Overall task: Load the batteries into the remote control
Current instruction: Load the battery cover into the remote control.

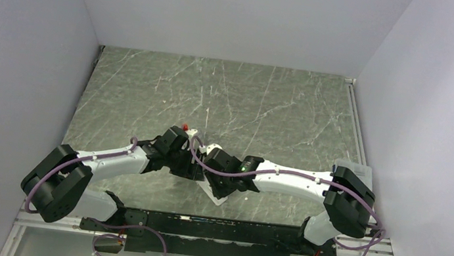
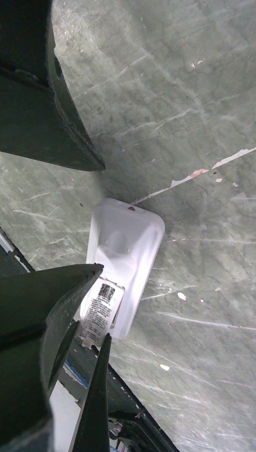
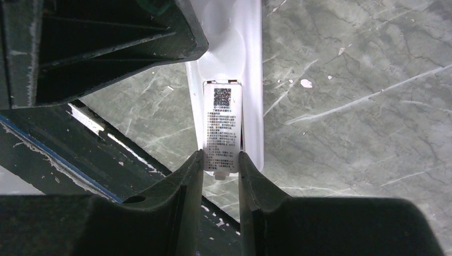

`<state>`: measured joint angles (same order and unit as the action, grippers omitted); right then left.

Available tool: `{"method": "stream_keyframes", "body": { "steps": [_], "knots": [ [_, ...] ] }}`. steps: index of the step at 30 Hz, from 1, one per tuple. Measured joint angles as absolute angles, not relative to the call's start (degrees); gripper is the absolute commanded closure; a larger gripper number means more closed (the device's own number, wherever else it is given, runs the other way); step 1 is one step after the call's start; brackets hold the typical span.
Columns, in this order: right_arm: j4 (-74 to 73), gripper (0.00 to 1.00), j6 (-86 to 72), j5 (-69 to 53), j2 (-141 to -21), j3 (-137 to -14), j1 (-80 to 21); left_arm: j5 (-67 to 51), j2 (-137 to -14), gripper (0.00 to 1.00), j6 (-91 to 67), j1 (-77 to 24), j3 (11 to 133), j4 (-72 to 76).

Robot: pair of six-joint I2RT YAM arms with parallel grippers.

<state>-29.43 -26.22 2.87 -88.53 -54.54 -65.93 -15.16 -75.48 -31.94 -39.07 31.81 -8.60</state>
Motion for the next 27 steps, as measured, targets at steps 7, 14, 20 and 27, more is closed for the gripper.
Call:
{"method": "stream_keyframes", "body": {
  "steps": [7, 14, 20, 27],
  "knots": [
    [-29.4, 0.80, -26.2, 2.9, -88.6, -54.5, -65.9, -15.2, -75.5, 0.30, -31.9, -39.1, 31.7, -8.4],
    [-29.3, 0.80, -26.1, 2.4, -89.5, -54.7, -65.2, -15.2, -75.5, 0.30, -31.9, -39.1, 31.6, -8.4],
    [-29.3, 0.79, -26.0, 1.8, -90.3, -55.1, -65.1, -15.2, -75.2, 0.30, -31.9, -39.0, 31.4, -8.0],
    [-29.2, 0.79, -26.2, 1.8, -90.4, -55.6, -64.9, -15.2, -75.2, 0.30, -31.9, -39.0, 31.3, -8.0]
  ]
}}
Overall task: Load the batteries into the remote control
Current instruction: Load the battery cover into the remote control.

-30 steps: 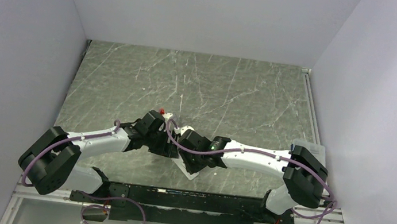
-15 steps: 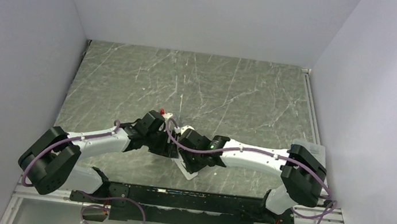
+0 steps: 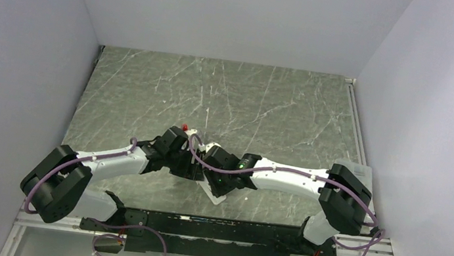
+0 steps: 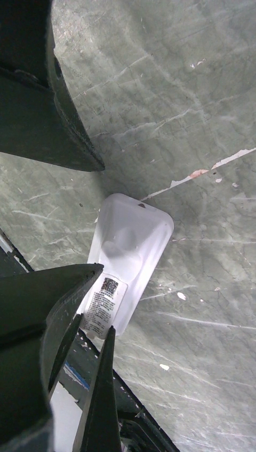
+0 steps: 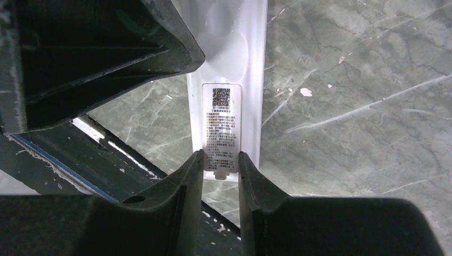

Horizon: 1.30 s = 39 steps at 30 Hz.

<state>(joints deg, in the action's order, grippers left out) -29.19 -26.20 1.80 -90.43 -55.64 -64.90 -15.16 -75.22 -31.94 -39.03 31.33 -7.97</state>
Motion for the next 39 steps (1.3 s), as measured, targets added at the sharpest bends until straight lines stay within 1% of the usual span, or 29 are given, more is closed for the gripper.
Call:
{"method": "stream_keyframes", "body": {
  "steps": [6, 15, 24, 39],
  "knots": [
    [-29.8, 0.79, -27.0, 2.0, -91.0, -56.6, -64.9, -15.2, -75.2, 0.30, -31.9, -39.0, 31.3, -7.9],
    [-30.3, 0.72, -27.9, 2.5, -91.9, -57.3, -64.8, -15.2, -74.8, 0.30, -31.9, -39.0, 31.0, -7.9],
    [-30.3, 0.63, -28.8, 2.6, -92.1, -57.4, -64.8, -15.2, -74.6, 0.30, -31.9, -39.0, 30.7, -7.5],
    [-30.3, 0.57, -29.2, 2.8, -92.0, -57.4, -64.8, -15.2, -74.5, 0.30, -31.9, -39.0, 30.7, -7.5]
  ]
}}
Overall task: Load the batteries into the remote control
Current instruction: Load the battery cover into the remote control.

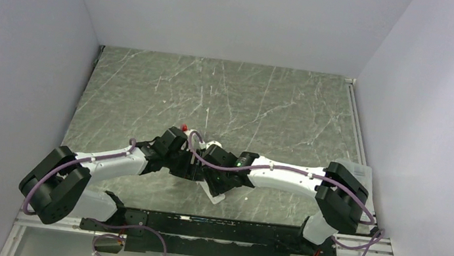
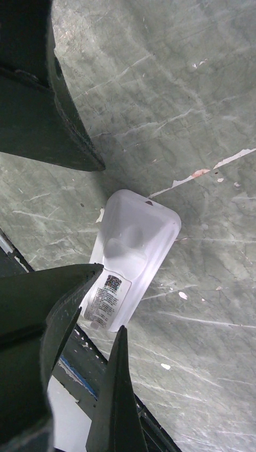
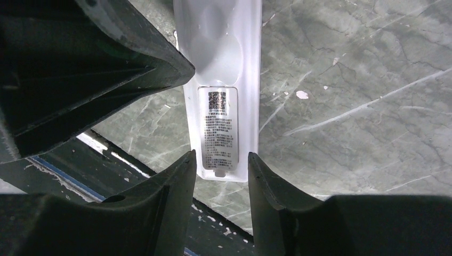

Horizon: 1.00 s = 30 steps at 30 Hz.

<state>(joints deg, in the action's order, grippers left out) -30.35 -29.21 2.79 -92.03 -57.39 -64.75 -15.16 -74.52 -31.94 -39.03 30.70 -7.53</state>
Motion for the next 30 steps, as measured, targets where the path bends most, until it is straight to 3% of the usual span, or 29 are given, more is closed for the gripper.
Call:
{"method": "stream_keyframes", "body": {
  "steps": [7, 20, 30],
  "knots": [
    [-30.8, 0.62, -29.8, 4.2, -89.9, -57.5, -64.7, -15.2, -74.5, 0.30, -31.9, -39.0, 30.6, -7.5],
    [-31.0, 0.97, -31.4, 4.4, -86.2, -57.1, -64.7, -15.2, -74.5, 0.30, -31.9, -39.0, 30.5, -7.3],
    [-30.9, 1.00, -31.9, 4.2, -86.2, -55.8, -64.7, -15.2, -74.5, 0.30, -31.9, -39.0, 30.5, -7.1]
  ]
}}
